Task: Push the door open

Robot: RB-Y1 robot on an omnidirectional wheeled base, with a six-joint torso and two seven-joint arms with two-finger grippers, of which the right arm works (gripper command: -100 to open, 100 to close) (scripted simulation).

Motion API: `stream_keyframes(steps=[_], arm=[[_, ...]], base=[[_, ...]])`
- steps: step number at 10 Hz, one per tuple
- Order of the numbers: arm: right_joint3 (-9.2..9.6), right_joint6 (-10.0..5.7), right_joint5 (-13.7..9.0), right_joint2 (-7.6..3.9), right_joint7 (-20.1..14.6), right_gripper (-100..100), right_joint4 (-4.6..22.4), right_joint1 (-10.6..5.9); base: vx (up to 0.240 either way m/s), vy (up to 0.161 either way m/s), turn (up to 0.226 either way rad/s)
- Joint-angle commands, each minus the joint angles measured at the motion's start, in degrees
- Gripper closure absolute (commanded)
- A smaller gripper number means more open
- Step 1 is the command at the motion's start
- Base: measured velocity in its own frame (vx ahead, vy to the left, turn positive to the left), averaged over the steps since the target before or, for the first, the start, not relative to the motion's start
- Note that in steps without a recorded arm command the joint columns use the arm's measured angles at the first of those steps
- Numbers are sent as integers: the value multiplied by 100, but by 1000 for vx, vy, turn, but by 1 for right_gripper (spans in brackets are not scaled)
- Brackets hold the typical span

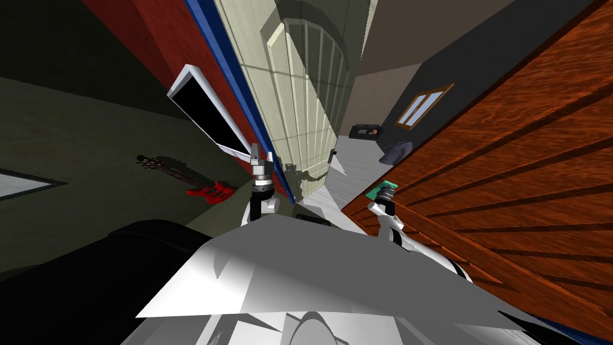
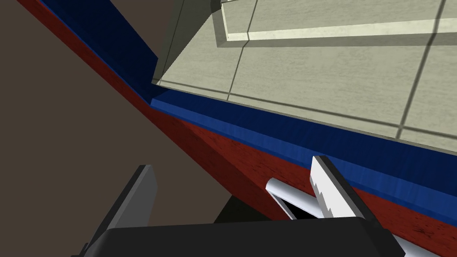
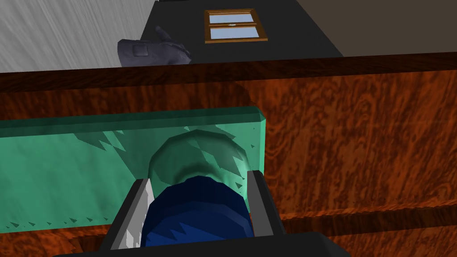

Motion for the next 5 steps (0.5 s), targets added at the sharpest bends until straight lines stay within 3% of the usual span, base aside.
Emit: stream_keyframes(steps=[1, 3, 5], arm=[[-197, -10, -31, -77, 60, 100, -110, 84], [-409, 1, -57, -74, 176, 100, -104, 99], [-409, 1, -57, -74, 176, 100, -104, 99]], base=[[102, -13, 80], [101, -14, 56], [46, -3, -2]])
